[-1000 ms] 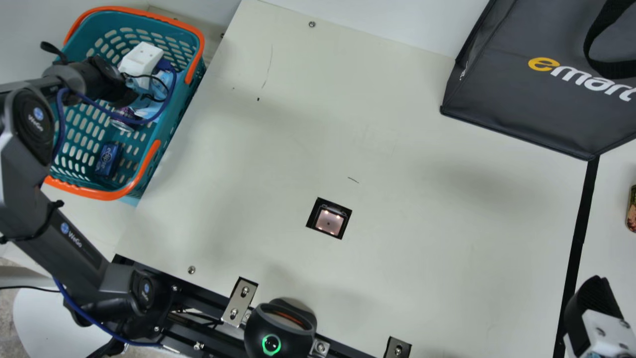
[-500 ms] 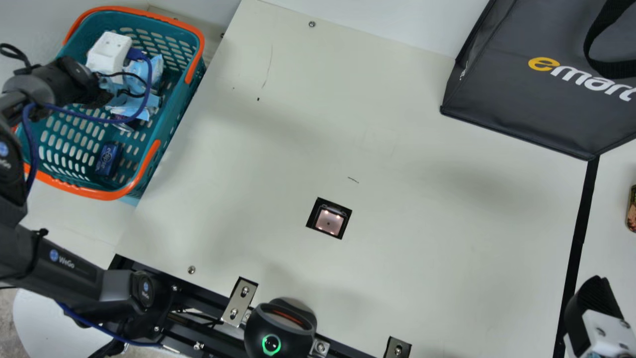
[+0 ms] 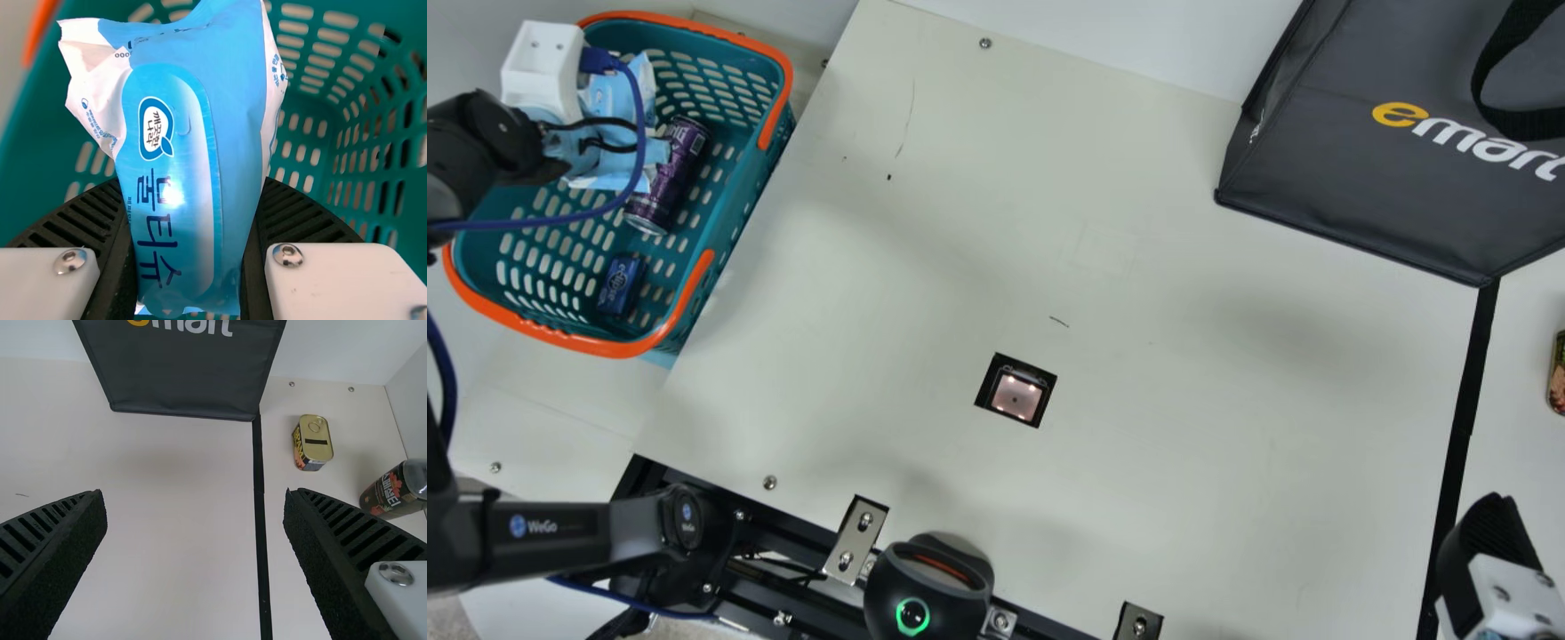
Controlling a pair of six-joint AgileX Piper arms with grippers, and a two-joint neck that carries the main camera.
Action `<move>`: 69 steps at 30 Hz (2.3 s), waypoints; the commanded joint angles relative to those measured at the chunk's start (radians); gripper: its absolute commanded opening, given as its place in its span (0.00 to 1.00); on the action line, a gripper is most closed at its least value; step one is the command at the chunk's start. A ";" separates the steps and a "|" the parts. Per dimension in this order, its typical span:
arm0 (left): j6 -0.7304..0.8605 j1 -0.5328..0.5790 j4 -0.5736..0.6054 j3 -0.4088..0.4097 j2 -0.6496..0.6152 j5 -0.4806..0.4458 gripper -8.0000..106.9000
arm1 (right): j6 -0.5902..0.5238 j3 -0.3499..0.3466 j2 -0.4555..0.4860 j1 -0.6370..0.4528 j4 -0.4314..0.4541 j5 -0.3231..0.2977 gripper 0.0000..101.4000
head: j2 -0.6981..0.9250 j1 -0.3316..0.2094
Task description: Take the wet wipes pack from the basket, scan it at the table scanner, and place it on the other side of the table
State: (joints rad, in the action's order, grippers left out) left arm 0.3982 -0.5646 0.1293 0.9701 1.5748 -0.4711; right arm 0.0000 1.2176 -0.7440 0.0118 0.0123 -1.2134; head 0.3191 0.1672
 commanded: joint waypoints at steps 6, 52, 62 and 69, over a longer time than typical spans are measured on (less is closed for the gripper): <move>-0.184 0.060 -0.077 0.004 -0.138 -0.085 0.00 | 0.000 0.000 0.000 0.000 0.000 -0.002 0.94 | 0.002 -0.029; -1.148 1.159 -0.422 0.142 -0.230 -0.551 0.00 | 0.000 0.000 0.000 0.000 -0.001 0.001 0.94 | 0.002 -0.029; -1.237 1.310 -0.411 0.138 -0.200 -0.575 0.00 | 0.000 0.000 0.000 0.000 -0.001 0.001 0.94 | 0.002 -0.029; -1.312 1.417 -0.415 0.118 -0.171 -0.560 0.00 | 0.000 0.000 0.000 0.000 -0.001 0.001 0.94 | 0.002 -0.029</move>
State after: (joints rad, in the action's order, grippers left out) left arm -0.8998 0.8286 -0.2836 1.0901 1.4015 -1.0343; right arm 0.0000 1.2176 -0.7440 0.0118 0.0113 -1.2126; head 0.3191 0.1687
